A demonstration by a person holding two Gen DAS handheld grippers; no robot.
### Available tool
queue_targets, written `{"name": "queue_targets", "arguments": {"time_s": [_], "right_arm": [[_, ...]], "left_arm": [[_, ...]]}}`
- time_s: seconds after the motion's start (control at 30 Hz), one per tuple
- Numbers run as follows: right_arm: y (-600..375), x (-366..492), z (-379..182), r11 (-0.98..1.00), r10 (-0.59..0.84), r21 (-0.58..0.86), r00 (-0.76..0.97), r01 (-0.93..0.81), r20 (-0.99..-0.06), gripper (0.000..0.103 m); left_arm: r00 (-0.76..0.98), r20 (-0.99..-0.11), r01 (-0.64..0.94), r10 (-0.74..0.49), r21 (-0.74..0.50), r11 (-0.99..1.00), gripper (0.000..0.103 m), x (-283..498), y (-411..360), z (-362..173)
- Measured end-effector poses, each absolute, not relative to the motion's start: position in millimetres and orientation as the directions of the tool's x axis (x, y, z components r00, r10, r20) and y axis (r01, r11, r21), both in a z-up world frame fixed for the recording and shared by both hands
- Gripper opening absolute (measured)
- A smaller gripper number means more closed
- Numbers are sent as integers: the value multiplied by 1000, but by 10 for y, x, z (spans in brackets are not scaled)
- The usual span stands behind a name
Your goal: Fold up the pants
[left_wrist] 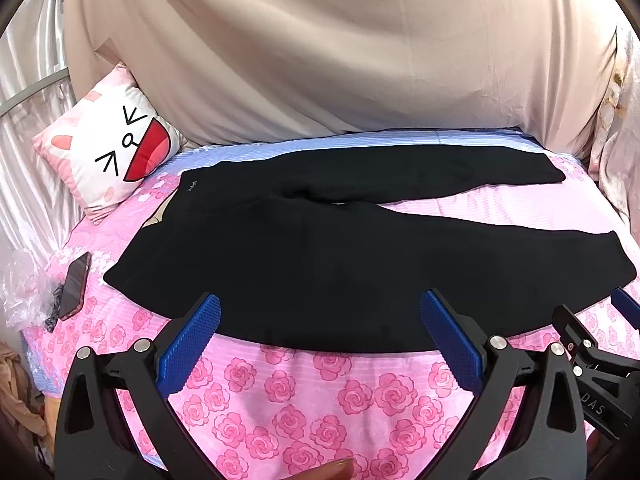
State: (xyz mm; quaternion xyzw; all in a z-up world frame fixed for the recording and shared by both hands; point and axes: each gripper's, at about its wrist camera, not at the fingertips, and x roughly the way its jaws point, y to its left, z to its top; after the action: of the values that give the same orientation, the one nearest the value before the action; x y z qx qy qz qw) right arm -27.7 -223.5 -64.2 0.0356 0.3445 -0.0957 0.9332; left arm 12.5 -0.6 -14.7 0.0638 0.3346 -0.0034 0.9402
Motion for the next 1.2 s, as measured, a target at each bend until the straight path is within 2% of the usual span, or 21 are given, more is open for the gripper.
{"name": "queue_targets", "arguments": {"time_s": [1.2], "right_arm": [[-2120, -109, -751, 982, -144, -5, 724, 190, -675, 98]], "left_arm": [[744, -667, 46, 31, 98, 994, 98, 269, 20, -334]]}}
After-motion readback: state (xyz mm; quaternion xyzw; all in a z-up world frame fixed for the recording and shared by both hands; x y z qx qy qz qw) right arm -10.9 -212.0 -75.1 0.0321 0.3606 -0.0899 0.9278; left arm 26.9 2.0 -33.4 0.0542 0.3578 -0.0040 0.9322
